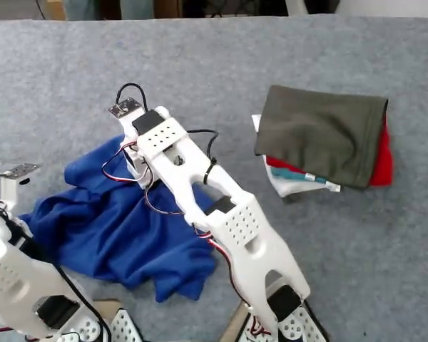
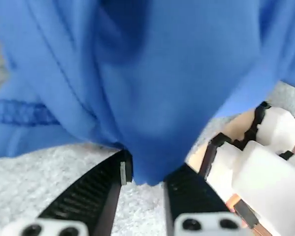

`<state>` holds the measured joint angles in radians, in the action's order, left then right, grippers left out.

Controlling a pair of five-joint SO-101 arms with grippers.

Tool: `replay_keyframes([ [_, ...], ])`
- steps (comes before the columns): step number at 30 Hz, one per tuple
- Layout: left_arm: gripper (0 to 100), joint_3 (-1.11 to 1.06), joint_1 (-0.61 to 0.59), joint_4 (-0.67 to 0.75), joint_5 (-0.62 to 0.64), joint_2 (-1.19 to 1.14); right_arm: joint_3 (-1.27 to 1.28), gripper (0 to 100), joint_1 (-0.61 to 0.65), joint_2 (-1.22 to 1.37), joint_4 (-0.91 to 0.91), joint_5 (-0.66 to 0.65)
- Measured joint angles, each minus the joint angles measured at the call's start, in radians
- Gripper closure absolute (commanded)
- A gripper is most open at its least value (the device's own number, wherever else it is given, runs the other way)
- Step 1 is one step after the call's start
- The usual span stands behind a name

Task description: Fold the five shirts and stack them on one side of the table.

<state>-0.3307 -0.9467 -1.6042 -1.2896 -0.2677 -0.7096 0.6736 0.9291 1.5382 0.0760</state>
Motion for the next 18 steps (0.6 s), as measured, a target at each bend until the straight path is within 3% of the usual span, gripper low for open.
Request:
replay_keyframes([
  [6,97,0.057,0.0,-0.075,0.006,0.0,0.0,89.8,0.0,0.0,0.0,0.0],
  [9,97,0.101,-0.012,-0.115,0.008,0.0,0.0,97.2,0.0,0.0,0.0,0.0],
  [18,97,0.212,-0.147,-0.138,0.008,0.0,-0.008,98.1,-0.034,0.002,0.104,-0.008],
])
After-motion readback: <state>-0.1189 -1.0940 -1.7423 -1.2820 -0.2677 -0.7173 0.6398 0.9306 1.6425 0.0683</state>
